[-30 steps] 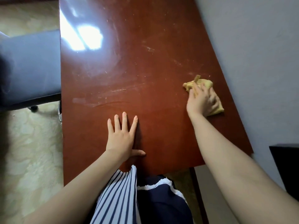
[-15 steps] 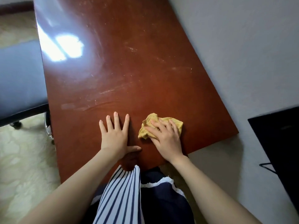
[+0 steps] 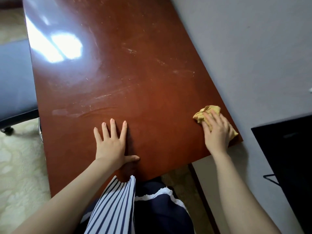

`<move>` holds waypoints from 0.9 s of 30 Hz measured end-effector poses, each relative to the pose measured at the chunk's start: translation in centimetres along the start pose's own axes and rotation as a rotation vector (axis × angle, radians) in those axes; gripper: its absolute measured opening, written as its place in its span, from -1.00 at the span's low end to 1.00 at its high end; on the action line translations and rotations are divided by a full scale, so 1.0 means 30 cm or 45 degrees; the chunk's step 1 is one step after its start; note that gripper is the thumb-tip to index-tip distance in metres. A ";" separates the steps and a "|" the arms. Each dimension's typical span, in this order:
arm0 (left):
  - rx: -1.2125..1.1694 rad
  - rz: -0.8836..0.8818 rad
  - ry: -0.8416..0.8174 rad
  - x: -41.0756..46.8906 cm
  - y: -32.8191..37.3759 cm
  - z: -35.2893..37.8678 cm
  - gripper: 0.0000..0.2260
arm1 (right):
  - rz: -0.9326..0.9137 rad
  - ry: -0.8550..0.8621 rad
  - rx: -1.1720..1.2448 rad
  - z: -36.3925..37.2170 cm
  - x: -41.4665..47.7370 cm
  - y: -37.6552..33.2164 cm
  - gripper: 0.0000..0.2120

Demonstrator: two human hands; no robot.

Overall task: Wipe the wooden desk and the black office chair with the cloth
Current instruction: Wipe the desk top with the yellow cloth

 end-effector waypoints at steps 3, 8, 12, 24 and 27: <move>0.027 -0.004 -0.003 0.000 0.004 -0.002 0.11 | 0.213 0.059 -0.041 0.004 0.119 0.008 -0.68; 0.038 -0.007 -0.011 0.001 -0.001 -0.005 0.11 | 0.414 0.145 0.015 0.025 0.256 -0.023 -0.67; 0.054 -0.002 -0.016 0.000 -0.009 -0.006 0.10 | 0.406 0.125 0.006 0.036 0.259 -0.031 -0.66; 0.055 0.017 0.032 -0.001 -0.015 -0.009 0.09 | 0.347 0.247 -0.016 0.040 -0.080 0.004 -0.68; 0.059 0.024 0.043 -0.001 -0.012 -0.011 0.09 | 0.303 0.310 0.033 0.042 -0.168 -0.006 -0.67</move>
Point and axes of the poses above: each hand's wrist, its own x-axis towards the middle knuckle, its own z-axis out of the palm, y = z × x, the point moved 4 cm from there along x, towards the middle knuckle, and after that the axes turned 5 degrees about x, right-handed, at the moved point
